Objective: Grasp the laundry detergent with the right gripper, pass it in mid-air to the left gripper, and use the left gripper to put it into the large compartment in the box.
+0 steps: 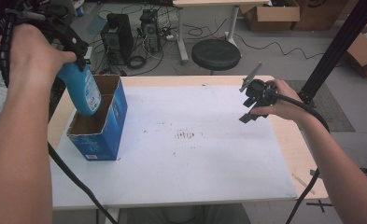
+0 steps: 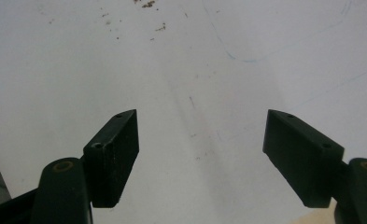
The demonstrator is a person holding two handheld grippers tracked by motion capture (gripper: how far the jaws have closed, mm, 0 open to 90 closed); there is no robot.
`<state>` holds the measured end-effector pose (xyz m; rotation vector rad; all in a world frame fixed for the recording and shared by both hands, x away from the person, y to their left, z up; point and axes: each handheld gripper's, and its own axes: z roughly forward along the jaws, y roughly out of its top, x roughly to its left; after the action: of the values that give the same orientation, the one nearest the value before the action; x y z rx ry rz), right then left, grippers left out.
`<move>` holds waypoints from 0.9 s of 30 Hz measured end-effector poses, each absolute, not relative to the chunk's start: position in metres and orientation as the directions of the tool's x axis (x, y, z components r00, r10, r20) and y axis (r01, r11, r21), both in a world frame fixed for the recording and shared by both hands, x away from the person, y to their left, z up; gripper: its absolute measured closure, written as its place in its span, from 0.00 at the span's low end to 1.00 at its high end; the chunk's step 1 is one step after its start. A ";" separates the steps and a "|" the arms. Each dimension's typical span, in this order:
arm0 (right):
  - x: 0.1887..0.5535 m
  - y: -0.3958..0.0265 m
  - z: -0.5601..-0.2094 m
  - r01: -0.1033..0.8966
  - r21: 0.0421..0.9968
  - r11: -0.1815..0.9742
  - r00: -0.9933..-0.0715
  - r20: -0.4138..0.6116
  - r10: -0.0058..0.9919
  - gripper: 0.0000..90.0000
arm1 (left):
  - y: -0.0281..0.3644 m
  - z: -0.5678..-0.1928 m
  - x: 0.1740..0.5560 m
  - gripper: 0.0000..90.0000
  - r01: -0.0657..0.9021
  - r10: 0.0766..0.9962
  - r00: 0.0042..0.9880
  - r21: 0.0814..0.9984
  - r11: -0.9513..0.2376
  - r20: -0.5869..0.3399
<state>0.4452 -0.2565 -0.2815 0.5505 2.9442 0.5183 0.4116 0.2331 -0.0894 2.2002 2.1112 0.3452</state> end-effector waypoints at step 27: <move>0.439 -0.258 -0.284 0.318 0.327 0.890 -0.934 -0.056 0.354 0.29 | 0.238 -0.184 0.425 0.43 0.993 0.995 0.034 0.105 -0.044 0.095</move>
<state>0.4389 -0.2579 -0.2844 0.5244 2.9428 0.4807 0.4249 0.2382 -0.1844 2.2519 2.1651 0.2219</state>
